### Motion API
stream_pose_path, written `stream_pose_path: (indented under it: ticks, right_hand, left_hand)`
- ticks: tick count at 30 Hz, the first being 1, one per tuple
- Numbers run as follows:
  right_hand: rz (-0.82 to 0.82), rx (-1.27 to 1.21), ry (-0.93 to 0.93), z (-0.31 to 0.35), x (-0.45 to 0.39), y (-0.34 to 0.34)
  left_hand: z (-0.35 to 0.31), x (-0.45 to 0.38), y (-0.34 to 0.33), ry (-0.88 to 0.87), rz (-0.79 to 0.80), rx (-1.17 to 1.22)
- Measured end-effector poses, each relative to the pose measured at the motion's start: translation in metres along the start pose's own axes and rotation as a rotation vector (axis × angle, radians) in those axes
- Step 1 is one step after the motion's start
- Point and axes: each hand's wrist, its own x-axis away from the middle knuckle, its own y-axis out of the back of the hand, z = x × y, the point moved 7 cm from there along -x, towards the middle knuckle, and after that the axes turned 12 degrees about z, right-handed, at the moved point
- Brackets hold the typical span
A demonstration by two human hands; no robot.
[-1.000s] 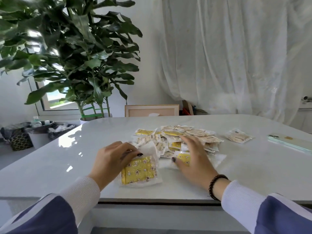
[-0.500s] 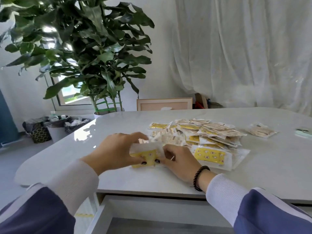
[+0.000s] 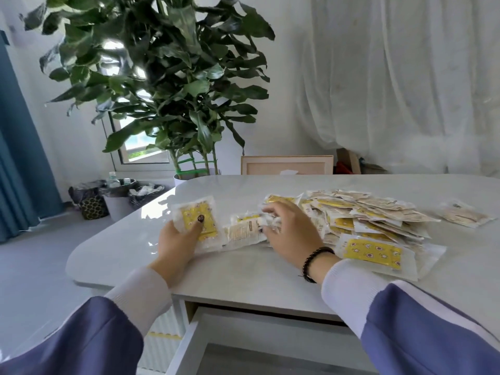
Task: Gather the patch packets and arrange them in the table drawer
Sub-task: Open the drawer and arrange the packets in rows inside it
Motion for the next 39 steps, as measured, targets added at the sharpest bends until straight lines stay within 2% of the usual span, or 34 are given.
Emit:
stream_pose_path:
  ticks: [2, 4, 5, 8, 12, 16, 18, 22, 27, 30, 33, 36, 37, 39]
  right_hand:
    - [0.237, 0.085, 0.052, 0.014, -0.009, -0.035]
    - [0.473, 0.184, -0.002, 0.013, -0.012, -0.062]
    - [0.532, 0.207, -0.041, 0.009, -0.013, -0.068]
    - [0.546, 0.291, -0.044, 0.007, -0.013, -0.067]
    - [0.499, 0.544, -0.064, 0.016, -0.004, -0.057]
    - [0.571, 0.815, 0.007, 0.033, 0.014, -0.046]
    - [0.596, 0.779, 0.065, 0.036, 0.035, -0.036]
    - [0.736, 0.563, -0.008, 0.017, 0.085, -0.002]
    - [0.689, 0.537, 0.077, -0.007, 0.124, 0.037]
    - [0.669, 0.486, 0.117, -0.013, 0.145, 0.059]
    - [0.612, 0.237, -0.029, -0.024, 0.129, 0.096]
    - [0.433, 0.013, -0.345, -0.062, 0.100, 0.140]
    - [0.403, 0.008, -0.423, -0.079, 0.093, 0.146]
    - [0.454, 0.119, -0.533, -0.104, 0.087, 0.140]
  left_hand:
    - [0.003, -0.001, 0.000, 0.016, -0.082, -0.040]
    - [-0.003, 0.004, 0.000, 0.003, -0.150, -0.100]
    - [-0.005, 0.006, 0.000, -0.015, -0.166, -0.111]
    - [-0.007, 0.010, 0.002, -0.034, -0.174, -0.097]
    - [-0.009, 0.012, -0.002, -0.057, -0.128, -0.129]
    - [-0.014, 0.019, -0.007, -0.086, -0.085, -0.139]
    - [-0.017, 0.028, -0.013, -0.126, -0.075, -0.143]
    - [-0.020, 0.055, -0.037, -0.173, 0.002, -0.121]
    - [-0.028, 0.074, -0.081, -0.158, 0.122, -0.047]
    - [-0.035, 0.084, -0.105, -0.189, 0.181, -0.100]
    - [-0.038, 0.084, -0.108, -0.203, 0.175, -0.119]
    - [-0.035, 0.080, -0.103, -0.184, 0.143, -0.120]
    - [-0.035, 0.079, -0.103, -0.185, 0.138, -0.120]
    - [-0.035, 0.080, -0.104, -0.187, 0.139, -0.119]
